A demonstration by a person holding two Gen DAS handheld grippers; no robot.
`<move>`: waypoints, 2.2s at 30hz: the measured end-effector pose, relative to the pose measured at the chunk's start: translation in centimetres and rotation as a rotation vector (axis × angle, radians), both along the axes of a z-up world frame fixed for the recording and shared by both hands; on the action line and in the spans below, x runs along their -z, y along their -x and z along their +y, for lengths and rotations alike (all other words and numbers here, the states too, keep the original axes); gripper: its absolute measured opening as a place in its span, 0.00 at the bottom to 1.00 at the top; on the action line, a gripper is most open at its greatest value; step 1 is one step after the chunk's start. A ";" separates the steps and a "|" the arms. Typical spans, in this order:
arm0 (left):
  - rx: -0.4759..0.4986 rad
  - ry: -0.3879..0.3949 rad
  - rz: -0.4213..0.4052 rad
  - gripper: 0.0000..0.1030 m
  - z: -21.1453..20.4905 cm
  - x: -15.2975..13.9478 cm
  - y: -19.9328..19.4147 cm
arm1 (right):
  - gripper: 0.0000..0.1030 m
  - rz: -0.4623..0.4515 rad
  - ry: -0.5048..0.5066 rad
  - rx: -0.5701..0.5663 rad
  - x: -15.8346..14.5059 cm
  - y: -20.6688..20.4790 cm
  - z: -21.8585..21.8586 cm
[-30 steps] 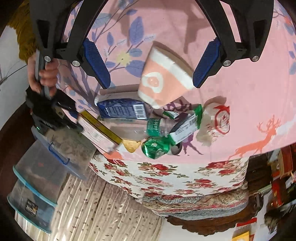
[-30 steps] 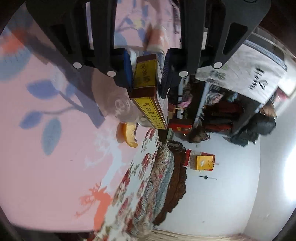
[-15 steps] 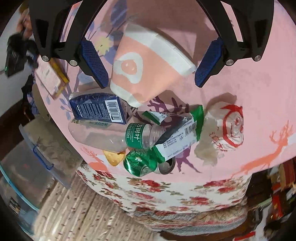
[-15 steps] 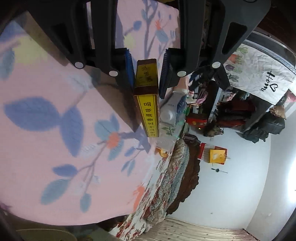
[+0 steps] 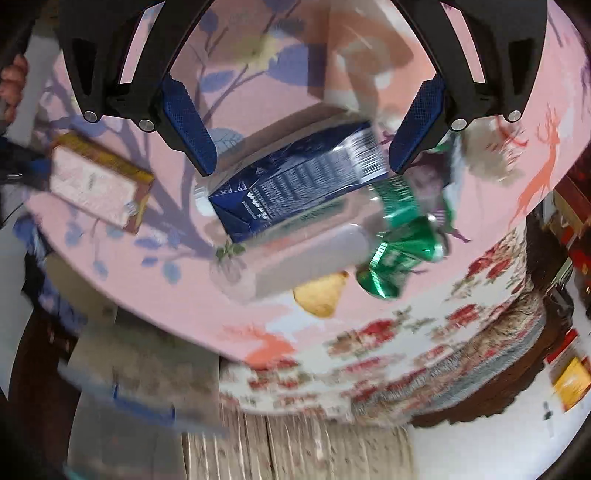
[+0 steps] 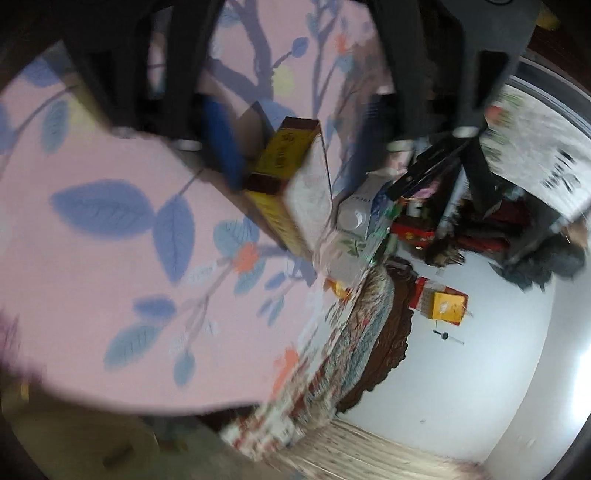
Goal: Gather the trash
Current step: 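Grasp the blue milk carton with the left tool while the right holds the box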
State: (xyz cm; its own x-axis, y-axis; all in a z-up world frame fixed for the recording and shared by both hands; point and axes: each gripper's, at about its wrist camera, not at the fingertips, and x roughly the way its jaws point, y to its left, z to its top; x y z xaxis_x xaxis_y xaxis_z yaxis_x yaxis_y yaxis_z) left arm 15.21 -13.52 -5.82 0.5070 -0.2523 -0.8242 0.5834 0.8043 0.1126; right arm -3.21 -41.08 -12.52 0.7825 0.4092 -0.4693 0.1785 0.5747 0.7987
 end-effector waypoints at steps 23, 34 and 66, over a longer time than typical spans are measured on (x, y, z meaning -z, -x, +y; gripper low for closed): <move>0.072 0.012 0.161 0.85 0.9 0.2 -3.7 | 0.78 -0.020 0.223 0.003 -1.6 1.2 -0.3; 0.213 0.102 0.261 0.83 -1.0 0.4 0.8 | 0.78 -0.005 0.232 -0.024 -1.5 0.4 0.8; 0.264 0.121 0.214 0.45 -11.1 0.7 4.7 | 0.64 0.021 0.616 0.118 -2.2 2.3 -2.0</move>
State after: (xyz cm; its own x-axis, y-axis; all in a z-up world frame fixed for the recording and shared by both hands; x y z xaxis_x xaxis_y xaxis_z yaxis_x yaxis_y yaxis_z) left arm 10.49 -24.64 -6.51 0.2305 -0.4537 -0.8608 0.7730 0.6227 -0.1212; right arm -5.51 -43.10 -10.28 0.7938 -0.0297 -0.6075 0.2811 0.9037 0.3231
